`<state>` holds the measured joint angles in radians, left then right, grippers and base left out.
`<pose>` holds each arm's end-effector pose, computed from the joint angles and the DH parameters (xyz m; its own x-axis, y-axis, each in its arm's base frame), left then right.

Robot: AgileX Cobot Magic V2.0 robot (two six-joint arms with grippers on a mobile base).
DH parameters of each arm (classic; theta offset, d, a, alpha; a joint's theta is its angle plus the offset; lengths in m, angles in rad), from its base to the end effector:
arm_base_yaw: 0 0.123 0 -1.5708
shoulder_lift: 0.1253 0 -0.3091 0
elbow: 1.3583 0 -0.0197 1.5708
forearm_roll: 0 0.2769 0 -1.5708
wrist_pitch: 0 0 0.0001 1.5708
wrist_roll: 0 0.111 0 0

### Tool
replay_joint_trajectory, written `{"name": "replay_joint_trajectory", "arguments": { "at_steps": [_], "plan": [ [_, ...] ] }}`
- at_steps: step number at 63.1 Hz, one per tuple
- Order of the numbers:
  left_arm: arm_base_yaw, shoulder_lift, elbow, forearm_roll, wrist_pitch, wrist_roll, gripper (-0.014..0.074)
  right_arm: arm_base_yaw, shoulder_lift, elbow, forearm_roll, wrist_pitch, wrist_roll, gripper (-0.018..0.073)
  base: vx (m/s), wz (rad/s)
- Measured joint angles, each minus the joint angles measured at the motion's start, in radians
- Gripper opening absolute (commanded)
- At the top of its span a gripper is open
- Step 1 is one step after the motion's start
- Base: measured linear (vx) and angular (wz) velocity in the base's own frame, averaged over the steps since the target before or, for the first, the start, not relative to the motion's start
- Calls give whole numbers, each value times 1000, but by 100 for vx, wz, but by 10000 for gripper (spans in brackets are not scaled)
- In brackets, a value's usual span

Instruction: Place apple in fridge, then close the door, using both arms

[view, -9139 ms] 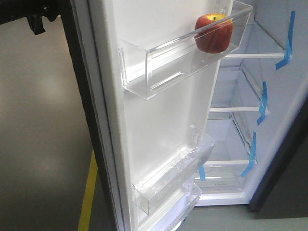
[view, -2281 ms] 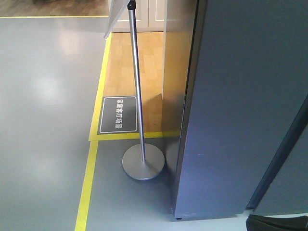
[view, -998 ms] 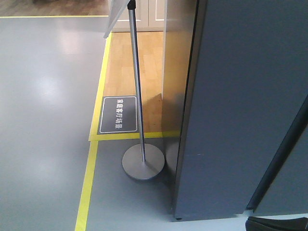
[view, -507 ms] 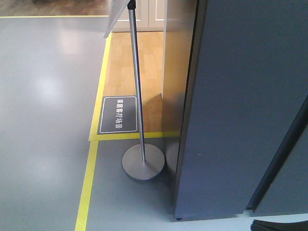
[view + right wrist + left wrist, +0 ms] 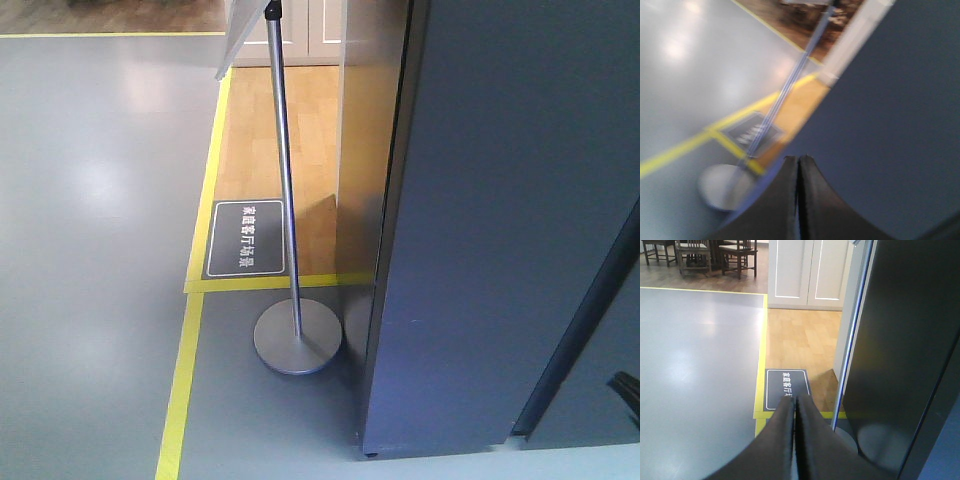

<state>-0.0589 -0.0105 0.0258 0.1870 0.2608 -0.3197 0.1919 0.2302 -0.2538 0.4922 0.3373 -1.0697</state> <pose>0.0769 0.0008 0.1775 -0.1831 -0.1277 -0.9748 -0.0137 0.9918 -0.1274 0.0859 0.0344 0.2601 0.0398 -0.5614 -0.8266 -0.3840 0.7551 -0.5314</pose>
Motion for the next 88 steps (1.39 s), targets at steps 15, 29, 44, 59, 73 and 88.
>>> {"name": "replay_joint_trajectory", "arguments": {
  "at_steps": [15, 29, 44, 59, 73, 88],
  "plan": [
    [0, 0, 0, 0, 0, 0, -8, -6, -156, 210, -24, -187, 0, -6, 0, 0],
    [0, 0, 0, 0, 0, 0, -8, -13, -238, 268, 17, -252, 22, -6, 0, 0],
    [0, 0, 0, 0, 0, 0, -8, -37, -241, 281, -234, -270, 375, -6, 0, 0],
    [0, 0, 0, 0, 0, 0, -8, -38, -241, 281, -468, -270, 891, -6, 0, 0],
    [0, 0, 0, 0, 0, 0, -8, -100, -241, 281, -522, -270, 1070, -6, 0, 0],
    [0, 0, 0, 0, 0, 0, -8, -202, -241, 281, -523, -270, 1142, -6, 0, 0]
  ]
}}
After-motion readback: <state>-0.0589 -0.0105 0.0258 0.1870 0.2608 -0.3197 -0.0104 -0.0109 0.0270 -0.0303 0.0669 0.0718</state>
